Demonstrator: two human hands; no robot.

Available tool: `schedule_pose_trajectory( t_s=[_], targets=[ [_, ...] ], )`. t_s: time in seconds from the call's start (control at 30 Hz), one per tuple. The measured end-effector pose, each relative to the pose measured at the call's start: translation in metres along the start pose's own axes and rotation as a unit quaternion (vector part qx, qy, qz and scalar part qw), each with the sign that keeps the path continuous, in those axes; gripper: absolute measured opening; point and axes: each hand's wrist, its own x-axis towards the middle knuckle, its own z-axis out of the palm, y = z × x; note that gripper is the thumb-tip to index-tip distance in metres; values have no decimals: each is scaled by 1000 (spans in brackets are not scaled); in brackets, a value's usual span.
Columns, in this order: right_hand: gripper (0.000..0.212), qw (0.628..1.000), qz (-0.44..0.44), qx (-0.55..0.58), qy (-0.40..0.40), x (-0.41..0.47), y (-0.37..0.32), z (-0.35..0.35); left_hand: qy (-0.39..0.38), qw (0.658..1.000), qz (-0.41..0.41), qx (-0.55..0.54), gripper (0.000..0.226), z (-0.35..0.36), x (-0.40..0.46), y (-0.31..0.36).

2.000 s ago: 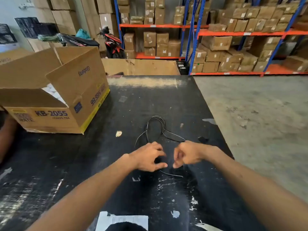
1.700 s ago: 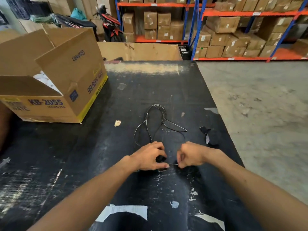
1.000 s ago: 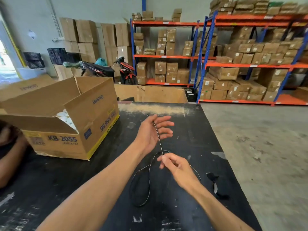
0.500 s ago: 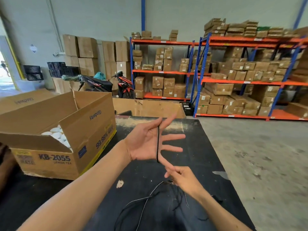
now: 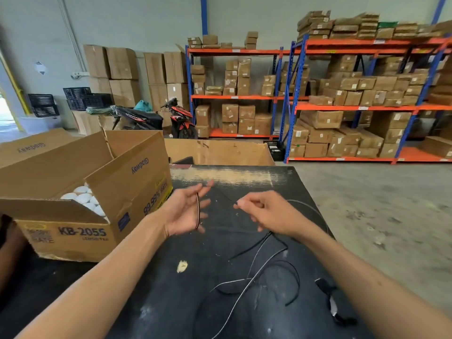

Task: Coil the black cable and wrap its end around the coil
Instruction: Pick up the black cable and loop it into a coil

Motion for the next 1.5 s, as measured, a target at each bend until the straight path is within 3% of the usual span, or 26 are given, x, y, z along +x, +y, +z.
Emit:
schedule_pose_trajectory(
  t_s=[0.1,0.2,0.33,0.5,0.6,0.73,0.8,0.87,0.9,1.03,1.13,1.23,1.3,1.4,1.5],
  targets=[
    [32,998,22,57,-16,-8,10,36,-21,990,111,-79,43,17,-6,27],
    [36,995,55,45,-69,-15,28,65,-101,968,181,-144,44,35,-12,49],
    [41,988,95,-32,-113,-28,52,82,-198,946,203,-157,43,51,-25,71],
    [39,988,112,67,-83,-24,67,76,-274,936,186,-124,45,62,-38,75],
    [42,973,173,148,-29,-14,74,67,-363,921,122,-69,46,68,-46,71],
    [34,962,248,110,44,7,83,41,-421,892,-96,133,49,66,-49,55],
    [34,965,242,62,79,17,77,21,-354,870,-212,270,48,58,-40,36],
    [38,970,222,26,93,24,62,1,-242,862,-259,361,44,45,-30,17],
    [38,976,203,8,82,26,51,-6,-194,875,-259,361,43,37,-25,12],
    [41,993,118,-11,4,11,7,-9,-68,966,-108,226,39,-3,-8,14],
    [41,995,72,72,-9,-6,-2,18,-16,999,14,44,40,-8,-11,30],
    [45,972,52,230,-17,-13,13,55,-42,988,113,-92,44,1,-16,44],
    [46,962,70,261,-44,-17,28,77,-101,970,165,-149,44,12,-20,52],
    [48,973,92,190,-96,-28,40,96,-183,949,199,-161,43,29,-30,60],
    [46,987,91,111,-69,-23,41,93,-276,936,189,-108,44,44,-41,59]
  ],
)
